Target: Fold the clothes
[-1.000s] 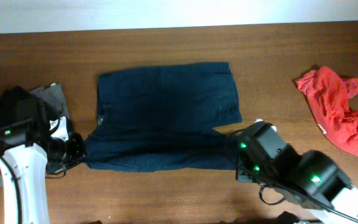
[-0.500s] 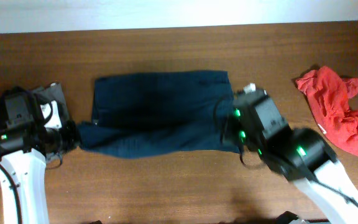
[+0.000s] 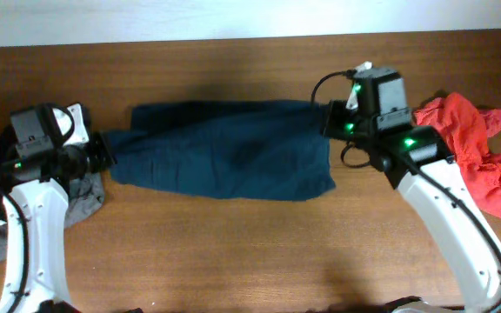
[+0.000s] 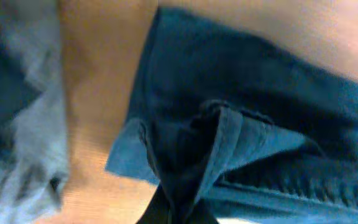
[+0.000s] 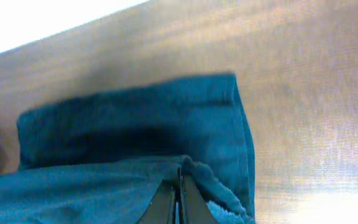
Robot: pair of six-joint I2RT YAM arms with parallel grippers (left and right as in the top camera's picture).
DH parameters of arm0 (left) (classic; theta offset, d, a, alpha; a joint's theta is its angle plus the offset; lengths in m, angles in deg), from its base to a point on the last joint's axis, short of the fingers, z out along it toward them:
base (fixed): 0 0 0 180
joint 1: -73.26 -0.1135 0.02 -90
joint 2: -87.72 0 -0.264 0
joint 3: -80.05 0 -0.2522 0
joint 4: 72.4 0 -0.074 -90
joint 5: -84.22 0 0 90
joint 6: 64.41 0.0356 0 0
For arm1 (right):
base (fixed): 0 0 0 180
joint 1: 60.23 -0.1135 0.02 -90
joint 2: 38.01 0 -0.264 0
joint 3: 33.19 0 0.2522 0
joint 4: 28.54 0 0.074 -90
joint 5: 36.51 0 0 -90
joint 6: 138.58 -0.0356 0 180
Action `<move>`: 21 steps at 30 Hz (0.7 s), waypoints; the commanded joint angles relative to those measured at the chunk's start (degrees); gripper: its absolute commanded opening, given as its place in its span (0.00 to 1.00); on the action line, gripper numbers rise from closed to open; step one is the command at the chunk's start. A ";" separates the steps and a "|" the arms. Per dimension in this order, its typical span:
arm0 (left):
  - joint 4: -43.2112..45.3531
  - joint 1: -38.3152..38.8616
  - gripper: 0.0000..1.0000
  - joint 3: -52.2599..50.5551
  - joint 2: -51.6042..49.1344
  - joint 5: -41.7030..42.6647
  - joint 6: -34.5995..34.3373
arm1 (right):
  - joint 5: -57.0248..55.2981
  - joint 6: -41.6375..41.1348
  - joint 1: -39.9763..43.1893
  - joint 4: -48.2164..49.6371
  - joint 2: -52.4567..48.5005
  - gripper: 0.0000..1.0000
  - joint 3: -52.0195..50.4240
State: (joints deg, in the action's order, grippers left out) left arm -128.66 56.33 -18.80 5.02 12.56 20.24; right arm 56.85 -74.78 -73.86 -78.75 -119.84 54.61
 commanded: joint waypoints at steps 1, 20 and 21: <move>3.54 -0.63 0.00 1.03 -2.45 -0.92 0.24 | 1.11 2.25 3.98 2.82 -1.60 0.04 0.81; 14.84 0.66 0.02 1.03 -11.32 -5.77 0.81 | 2.45 5.01 4.28 12.35 -16.00 0.04 0.81; 15.32 0.83 0.02 1.03 -11.63 -6.29 1.07 | 2.43 5.01 4.28 12.81 -16.20 0.04 0.81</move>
State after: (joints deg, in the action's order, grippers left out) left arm -114.52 57.53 -18.80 -5.43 12.39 20.24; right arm 61.85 -70.84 -71.04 -66.75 -135.11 54.61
